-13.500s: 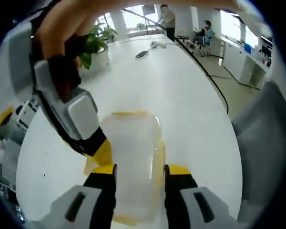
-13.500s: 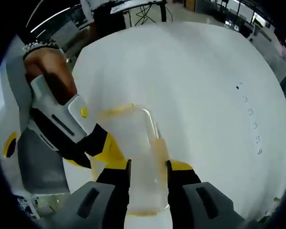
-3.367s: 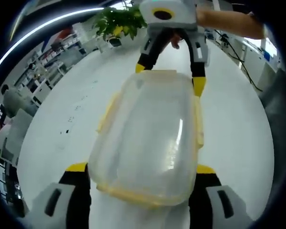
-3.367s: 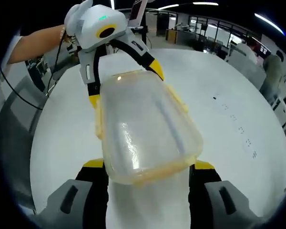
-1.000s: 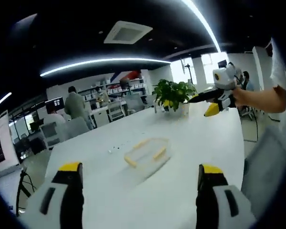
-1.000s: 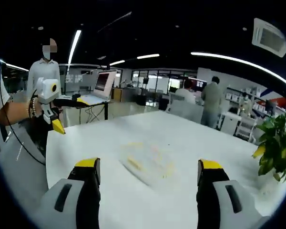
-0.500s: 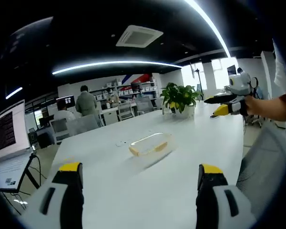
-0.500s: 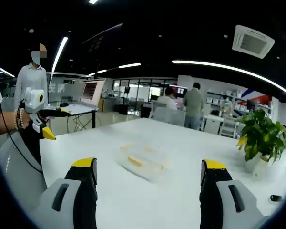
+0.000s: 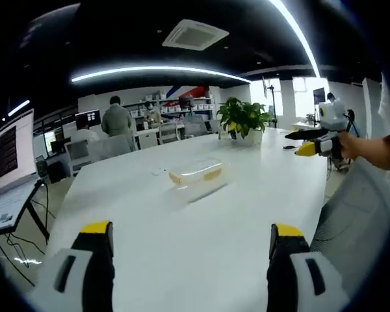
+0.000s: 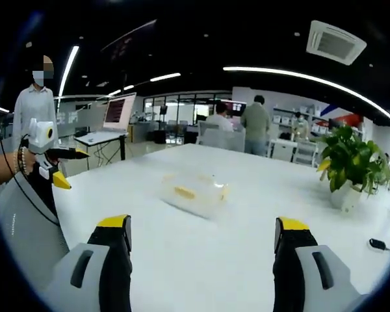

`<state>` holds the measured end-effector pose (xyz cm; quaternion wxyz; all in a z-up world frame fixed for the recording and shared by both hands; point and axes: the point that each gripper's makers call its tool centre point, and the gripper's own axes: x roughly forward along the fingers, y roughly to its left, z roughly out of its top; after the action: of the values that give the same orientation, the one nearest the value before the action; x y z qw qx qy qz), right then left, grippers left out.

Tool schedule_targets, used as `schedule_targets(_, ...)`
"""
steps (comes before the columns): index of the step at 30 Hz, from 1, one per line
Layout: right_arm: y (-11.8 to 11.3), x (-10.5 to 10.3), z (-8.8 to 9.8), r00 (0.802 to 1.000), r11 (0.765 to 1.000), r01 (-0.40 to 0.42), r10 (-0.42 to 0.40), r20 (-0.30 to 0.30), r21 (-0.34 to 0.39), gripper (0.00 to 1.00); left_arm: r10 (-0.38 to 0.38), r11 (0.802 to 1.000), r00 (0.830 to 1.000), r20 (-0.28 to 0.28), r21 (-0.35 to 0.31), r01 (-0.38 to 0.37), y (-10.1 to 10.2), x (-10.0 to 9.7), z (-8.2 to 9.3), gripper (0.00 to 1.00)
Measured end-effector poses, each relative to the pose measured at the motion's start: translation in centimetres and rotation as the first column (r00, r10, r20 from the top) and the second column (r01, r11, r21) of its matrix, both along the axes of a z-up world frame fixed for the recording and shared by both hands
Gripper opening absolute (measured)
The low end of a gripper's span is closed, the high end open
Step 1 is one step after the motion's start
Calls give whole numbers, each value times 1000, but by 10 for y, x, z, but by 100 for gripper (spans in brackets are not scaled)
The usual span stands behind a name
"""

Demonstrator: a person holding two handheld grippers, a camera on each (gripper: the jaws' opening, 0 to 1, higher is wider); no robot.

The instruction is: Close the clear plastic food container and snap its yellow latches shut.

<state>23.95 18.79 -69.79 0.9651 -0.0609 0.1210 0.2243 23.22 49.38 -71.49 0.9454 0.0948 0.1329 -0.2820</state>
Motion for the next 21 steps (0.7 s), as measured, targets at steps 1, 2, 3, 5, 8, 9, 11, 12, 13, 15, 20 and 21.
schedule_targets(1, 2, -1, -3, 1000, 1000, -11, 11, -12, 7, 87, 2, 1000, 1000, 0, 0, -2, 0, 0, 0, 98)
schedule_targets(2, 3, -2, -6, 1000, 1000, -12, 12, -22, 0, 87, 6, 1000, 1000, 1, 4, -6, 0, 0, 0, 99)
schedule_targets(3, 3, -3, -10, 999, 1000, -16, 15, -32, -25, 87, 6, 1000, 1000, 5, 0, -6, 0, -1, 1, 99)
schedule_targets(5, 4, -4, -11, 999, 999, -20, 18, -32, -37, 88, -1, 1000, 1000, -2, -18, 1, -2, -3, 0, 99)
schedule_targets(8, 4, -5, -7, 1000, 999, -18, 17, -21, -31, 88, 7, 1000, 1000, 10, 20, -7, 0, -2, -1, 99)
schedule_targets(9, 4, -5, -7, 1000, 999, -16, 15, -20, -38, 88, 7, 1000, 1000, 12, 19, -7, 0, -2, 0, 99)
schedule_targets(11, 2, -4, -9, 1000, 999, -14, 13, -28, -42, 88, 12, 1000, 1000, 15, -16, -11, -1, 0, 3, 99)
schedule_targets(12, 2, -4, -10, 1000, 999, -15, 14, -28, -42, 88, 8, 1000, 1000, 17, -17, -8, -2, 0, 4, 99)
schedule_targets(13, 2, -5, -9, 1000, 999, -14, 13, -26, -43, 88, 6, 1000, 1000, 18, -15, -6, -2, -1, 4, 99)
schedule_targets(15, 1, -5, -8, 1000, 999, -11, 10, -20, -47, 88, 7, 1000, 1000, 18, -5, -7, -2, -1, 2, 99)
schedule_targets(20, -1, -5, -5, 1000, 999, -2, 2, -16, -40, 88, 6, 1000, 999, 34, -9, -5, -3, 0, 6, 99)
schedule_targets(21, -1, -5, -5, 1000, 999, -1, 0, -16, -40, 87, 4, 1000, 999, 40, -14, -4, -3, 0, 7, 99)
